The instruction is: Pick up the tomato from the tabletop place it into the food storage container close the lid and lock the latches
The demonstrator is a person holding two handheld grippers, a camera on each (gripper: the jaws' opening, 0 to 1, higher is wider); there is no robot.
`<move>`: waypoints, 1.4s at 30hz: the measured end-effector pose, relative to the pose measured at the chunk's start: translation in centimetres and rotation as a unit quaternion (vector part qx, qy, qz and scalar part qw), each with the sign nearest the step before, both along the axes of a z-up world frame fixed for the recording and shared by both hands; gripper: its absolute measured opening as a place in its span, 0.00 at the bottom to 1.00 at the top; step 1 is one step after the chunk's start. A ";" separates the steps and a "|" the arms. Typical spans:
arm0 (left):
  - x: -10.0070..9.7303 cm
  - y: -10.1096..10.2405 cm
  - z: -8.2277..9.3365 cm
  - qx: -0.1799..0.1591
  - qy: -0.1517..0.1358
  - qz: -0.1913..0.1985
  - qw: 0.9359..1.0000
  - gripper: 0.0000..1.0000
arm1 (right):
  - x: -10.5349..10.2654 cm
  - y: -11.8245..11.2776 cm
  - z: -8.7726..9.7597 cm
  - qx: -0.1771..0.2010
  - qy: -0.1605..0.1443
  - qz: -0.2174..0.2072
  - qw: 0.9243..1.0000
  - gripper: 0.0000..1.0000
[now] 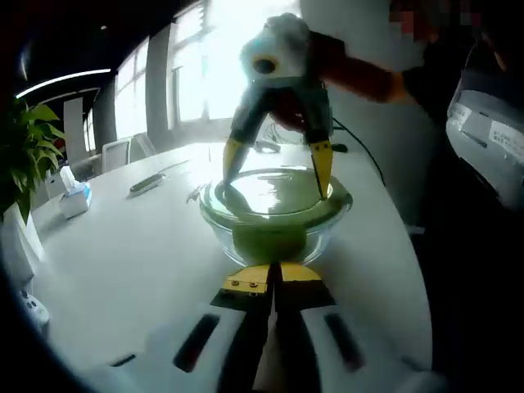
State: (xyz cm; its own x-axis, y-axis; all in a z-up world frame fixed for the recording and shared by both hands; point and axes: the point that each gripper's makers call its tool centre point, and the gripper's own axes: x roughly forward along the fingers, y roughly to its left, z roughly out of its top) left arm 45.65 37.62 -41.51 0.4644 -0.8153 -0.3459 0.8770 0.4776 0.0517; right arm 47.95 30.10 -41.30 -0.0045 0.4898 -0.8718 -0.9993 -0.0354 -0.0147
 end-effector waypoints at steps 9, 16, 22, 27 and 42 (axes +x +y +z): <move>2.9 2.3 2.6 0.015 -0.041 0.005 0.999 0.09 | 0.3 -0.3 0.2 0.024 0.000 -0.001 1.000 0.66; 6.7 2.7 3.9 -0.027 -0.039 0.009 0.999 0.08 | 0.3 -0.1 0.2 0.030 -0.001 -0.001 1.000 0.65; 9.6 1.4 5.3 -0.024 -0.072 -0.029 0.997 0.08 | 0.2 0.0 0.2 0.029 -0.001 0.001 1.000 0.65; 10.4 -0.3 5.3 -0.008 -0.078 -0.087 0.993 0.16 | 0.2 -0.1 0.2 0.029 -0.001 -0.003 1.000 0.66; 8.6 -1.1 4.0 -0.021 -0.064 -0.108 0.992 0.18 | 0.4 -1.3 0.2 0.059 -0.010 -0.128 0.990 0.66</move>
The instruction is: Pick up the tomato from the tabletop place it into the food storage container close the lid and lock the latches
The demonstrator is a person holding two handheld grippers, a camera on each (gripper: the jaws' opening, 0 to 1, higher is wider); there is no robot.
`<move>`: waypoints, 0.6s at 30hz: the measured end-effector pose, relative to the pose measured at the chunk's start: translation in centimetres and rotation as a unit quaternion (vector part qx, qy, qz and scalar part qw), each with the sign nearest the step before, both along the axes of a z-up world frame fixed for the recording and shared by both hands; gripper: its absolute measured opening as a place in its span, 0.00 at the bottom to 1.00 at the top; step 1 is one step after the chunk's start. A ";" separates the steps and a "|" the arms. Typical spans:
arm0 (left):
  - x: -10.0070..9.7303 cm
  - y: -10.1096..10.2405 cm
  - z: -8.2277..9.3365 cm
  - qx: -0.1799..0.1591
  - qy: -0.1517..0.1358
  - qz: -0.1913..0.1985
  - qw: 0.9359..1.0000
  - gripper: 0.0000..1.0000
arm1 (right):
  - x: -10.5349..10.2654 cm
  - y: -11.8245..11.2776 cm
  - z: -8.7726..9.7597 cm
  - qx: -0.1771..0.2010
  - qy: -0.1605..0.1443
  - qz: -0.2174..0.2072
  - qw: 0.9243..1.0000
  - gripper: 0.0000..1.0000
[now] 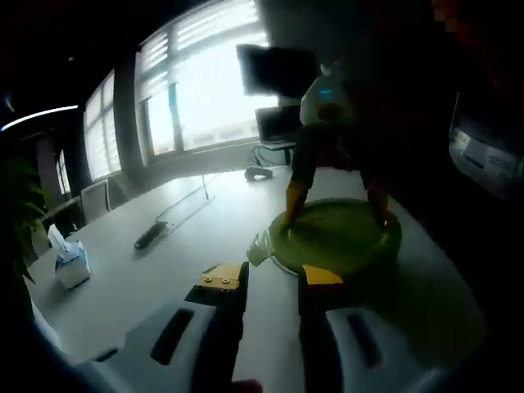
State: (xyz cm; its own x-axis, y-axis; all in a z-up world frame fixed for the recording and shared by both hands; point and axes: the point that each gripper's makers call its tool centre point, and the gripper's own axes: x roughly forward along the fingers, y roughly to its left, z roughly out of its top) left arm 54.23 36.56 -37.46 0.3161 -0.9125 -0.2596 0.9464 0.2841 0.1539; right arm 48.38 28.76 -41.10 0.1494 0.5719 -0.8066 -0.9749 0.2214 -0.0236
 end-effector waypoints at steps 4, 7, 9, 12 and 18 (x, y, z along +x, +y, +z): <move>-0.7 -0.2 0.0 -0.009 0.007 0.000 1.000 0.18 | 0.0 -0.1 0.1 0.032 -0.007 -0.009 0.999 0.66; -1.6 -0.2 0.8 -0.015 0.005 0.005 1.000 0.18 | 0.0 -0.4 0.1 0.037 -0.009 -0.017 0.999 0.66; -1.9 -0.1 0.7 0.004 -0.012 0.010 1.000 0.18 | 0.0 -0.4 0.1 0.029 -0.009 -0.025 0.999 0.66; -1.7 -0.2 0.7 0.014 -0.009 0.015 1.000 0.18 | 0.0 -0.5 0.1 0.021 -0.006 -0.027 0.999 0.66; -1.3 -0.3 1.2 0.012 -0.009 0.024 1.000 0.18 | 0.0 -0.8 0.0 0.001 0.000 -0.058 0.998 0.65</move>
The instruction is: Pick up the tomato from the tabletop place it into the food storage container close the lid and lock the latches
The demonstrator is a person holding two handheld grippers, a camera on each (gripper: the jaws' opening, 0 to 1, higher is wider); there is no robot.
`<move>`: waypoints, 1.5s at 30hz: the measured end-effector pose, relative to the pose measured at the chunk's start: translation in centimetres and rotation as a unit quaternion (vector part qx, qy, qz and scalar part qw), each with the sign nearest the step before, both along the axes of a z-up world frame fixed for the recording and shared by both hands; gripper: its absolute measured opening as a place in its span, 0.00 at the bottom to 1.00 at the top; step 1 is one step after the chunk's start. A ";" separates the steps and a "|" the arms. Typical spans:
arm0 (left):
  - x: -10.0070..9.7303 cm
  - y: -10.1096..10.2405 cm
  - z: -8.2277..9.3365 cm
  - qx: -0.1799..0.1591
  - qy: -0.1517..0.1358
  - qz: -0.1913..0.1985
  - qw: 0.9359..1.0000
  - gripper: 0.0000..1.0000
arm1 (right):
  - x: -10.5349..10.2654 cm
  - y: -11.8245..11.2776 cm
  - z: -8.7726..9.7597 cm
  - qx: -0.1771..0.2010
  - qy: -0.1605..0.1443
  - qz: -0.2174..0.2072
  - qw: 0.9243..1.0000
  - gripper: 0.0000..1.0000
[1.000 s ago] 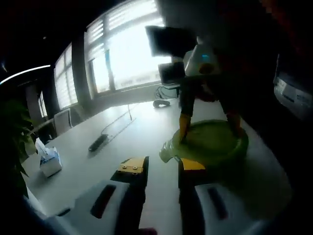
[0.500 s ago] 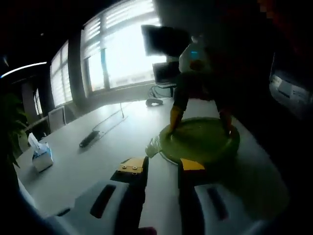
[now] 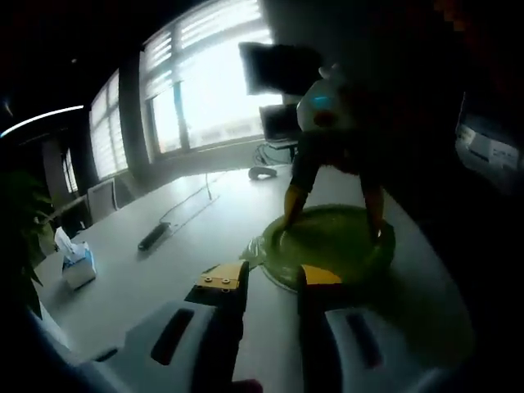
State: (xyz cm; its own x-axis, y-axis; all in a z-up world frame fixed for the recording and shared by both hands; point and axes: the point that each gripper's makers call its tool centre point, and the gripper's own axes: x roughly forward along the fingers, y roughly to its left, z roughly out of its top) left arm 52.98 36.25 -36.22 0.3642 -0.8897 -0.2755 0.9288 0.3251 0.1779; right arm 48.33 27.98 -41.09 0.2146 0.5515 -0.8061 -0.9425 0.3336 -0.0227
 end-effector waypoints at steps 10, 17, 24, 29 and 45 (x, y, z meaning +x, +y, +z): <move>-2.1 0.9 0.8 0.012 -0.009 0.019 1.000 0.18 | -0.2 -0.2 0.0 0.027 -0.013 -0.013 0.999 0.65; -3.6 1.0 1.3 0.011 -0.012 0.045 0.999 0.18 | -1.2 -1.3 1.0 0.026 -0.050 -0.037 0.998 0.44; -3.9 0.0 0.6 0.032 -0.011 0.042 0.999 0.18 | -1.8 -2.2 1.2 0.050 -0.043 -0.047 0.997 0.51; -3.5 -0.1 0.3 0.033 -0.006 0.043 0.998 0.18 | -1.0 -1.4 1.7 0.077 -0.024 -0.067 0.995 0.51; -5.8 0.1 -2.9 0.024 0.055 -0.011 0.998 0.16 | -1.0 -5.1 3.1 0.075 -0.072 0.008 0.995 0.54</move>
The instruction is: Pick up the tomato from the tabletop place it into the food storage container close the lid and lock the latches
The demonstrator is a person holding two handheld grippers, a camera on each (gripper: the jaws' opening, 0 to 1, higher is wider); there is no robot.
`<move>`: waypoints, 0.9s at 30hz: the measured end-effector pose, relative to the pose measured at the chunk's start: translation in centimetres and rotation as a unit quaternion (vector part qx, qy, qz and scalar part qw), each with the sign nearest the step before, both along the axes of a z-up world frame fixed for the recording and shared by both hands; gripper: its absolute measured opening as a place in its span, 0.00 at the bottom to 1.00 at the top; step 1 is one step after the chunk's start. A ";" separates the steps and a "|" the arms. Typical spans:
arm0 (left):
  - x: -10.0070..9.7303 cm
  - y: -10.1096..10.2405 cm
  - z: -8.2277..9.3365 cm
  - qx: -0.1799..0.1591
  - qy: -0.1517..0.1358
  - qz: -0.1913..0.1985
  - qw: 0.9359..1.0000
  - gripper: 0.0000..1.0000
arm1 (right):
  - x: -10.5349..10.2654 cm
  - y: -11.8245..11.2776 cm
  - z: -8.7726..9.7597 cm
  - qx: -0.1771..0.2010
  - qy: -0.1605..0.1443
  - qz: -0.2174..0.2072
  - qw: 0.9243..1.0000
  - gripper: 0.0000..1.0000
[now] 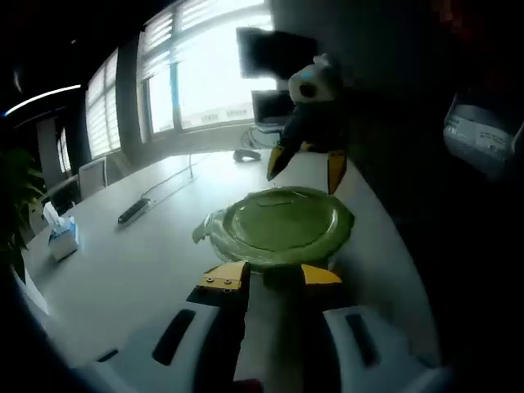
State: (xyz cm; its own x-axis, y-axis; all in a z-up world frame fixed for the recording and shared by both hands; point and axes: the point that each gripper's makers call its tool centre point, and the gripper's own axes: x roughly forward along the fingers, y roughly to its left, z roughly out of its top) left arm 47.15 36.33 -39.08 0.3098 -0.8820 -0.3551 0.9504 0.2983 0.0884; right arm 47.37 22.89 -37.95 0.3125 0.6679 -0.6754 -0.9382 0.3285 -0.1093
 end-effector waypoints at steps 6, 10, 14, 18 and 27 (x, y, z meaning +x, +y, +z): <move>-2.0 -0.6 -1.1 -0.006 0.009 0.029 1.000 0.26 | 1.6 -3.1 -1.3 -0.027 -0.009 0.041 0.999 0.34; -1.6 -0.4 -1.0 -0.009 0.007 0.061 0.998 0.29 | 2.3 -2.7 -1.2 -0.015 -0.022 0.091 0.995 0.41; -1.6 -0.4 -1.0 -0.016 0.016 0.064 0.998 0.29 | 2.2 -3.1 -1.6 -0.034 -0.022 0.134 0.990 0.37; -1.5 -0.4 -0.9 -0.019 0.026 0.071 0.997 0.29 | 3.1 -3.8 -2.7 -0.052 -0.025 0.132 0.990 0.34; -1.3 -0.8 -1.7 -0.024 0.038 0.056 0.997 0.34 | 3.2 -3.5 -3.5 -0.038 -0.029 0.125 0.991 0.31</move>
